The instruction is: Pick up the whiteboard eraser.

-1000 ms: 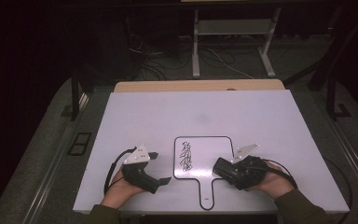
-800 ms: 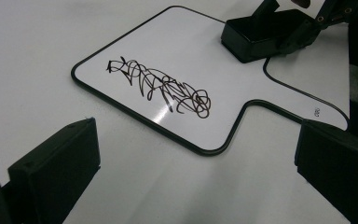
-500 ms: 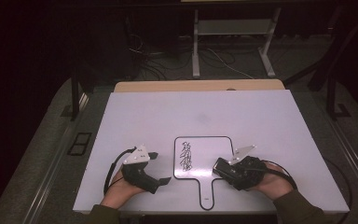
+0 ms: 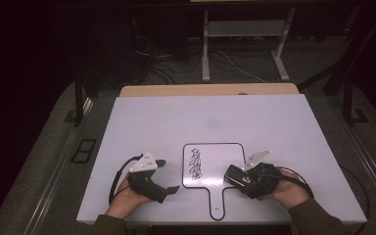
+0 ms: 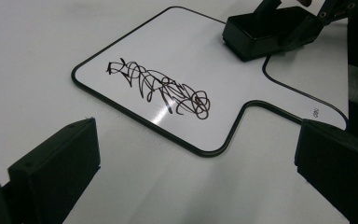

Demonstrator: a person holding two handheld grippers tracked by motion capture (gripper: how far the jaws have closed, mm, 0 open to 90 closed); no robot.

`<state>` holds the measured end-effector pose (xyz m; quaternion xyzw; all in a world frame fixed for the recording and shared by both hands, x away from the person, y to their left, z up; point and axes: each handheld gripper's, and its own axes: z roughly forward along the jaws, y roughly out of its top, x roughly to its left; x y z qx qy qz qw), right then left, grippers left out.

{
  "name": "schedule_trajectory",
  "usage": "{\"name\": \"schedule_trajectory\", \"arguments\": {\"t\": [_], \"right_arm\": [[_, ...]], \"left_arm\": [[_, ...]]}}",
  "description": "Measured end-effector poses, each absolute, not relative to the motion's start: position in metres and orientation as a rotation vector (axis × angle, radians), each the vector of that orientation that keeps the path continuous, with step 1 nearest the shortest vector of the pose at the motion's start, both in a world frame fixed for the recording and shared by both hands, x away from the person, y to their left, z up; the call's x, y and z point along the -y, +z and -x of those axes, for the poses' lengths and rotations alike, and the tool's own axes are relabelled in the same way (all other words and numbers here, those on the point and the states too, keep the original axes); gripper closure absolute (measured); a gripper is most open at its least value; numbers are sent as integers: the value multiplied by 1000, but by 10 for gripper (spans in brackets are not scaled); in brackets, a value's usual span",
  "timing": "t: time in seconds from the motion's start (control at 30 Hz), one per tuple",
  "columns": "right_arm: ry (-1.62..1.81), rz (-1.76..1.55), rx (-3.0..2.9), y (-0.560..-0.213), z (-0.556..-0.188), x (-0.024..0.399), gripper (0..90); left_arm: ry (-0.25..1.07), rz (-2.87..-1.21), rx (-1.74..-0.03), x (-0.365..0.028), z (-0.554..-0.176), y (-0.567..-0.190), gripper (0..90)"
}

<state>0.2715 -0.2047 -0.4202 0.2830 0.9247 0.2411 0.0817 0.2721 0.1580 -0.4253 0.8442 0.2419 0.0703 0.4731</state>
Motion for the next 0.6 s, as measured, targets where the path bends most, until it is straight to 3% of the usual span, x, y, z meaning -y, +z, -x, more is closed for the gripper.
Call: {"name": "schedule_trajectory", "arguments": {"t": [0.6], "right_arm": [[795, -874, -2736, -409, -284, 208, 385]], "left_arm": [[161, -2063, -595, -156, -272, -428, 0]]}}
